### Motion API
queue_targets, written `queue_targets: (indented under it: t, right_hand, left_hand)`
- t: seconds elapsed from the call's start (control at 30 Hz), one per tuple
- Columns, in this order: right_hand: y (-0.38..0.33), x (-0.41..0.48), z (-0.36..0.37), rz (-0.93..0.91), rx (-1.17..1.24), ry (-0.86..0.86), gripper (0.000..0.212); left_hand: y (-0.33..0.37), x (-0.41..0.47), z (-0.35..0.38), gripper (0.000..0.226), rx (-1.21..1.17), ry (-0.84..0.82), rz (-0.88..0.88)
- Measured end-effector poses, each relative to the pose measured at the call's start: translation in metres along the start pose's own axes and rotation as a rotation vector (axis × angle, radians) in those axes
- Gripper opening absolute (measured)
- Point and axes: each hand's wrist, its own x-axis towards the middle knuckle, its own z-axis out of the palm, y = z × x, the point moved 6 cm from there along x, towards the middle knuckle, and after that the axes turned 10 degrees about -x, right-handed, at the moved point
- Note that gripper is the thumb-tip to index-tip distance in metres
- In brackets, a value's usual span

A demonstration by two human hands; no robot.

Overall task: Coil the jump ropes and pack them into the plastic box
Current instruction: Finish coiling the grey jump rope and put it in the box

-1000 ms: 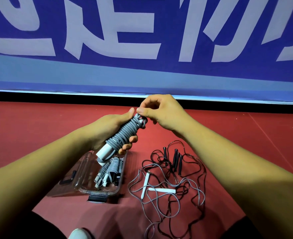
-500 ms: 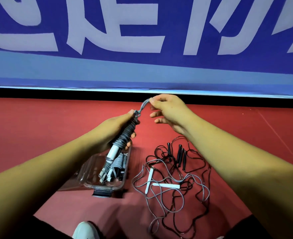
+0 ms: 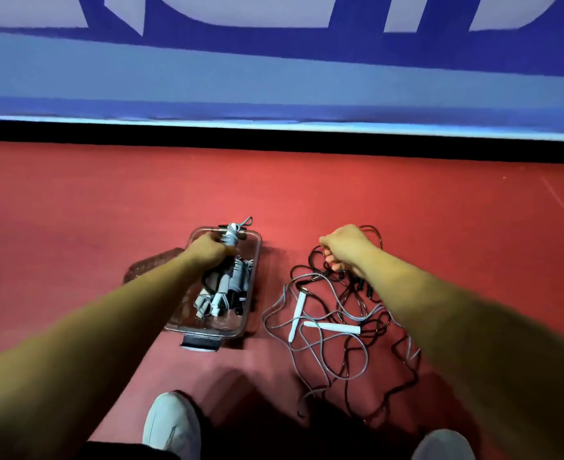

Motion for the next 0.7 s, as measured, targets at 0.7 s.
queue_targets:
  t: [0.7]
  right_hand:
    - [0.141,0.094,0.164,-0.045,-0.888,-0.138,0.028]
  left_hand:
    - [-0.116,0.101,0.034,0.023,0.165,0.192,-0.003]
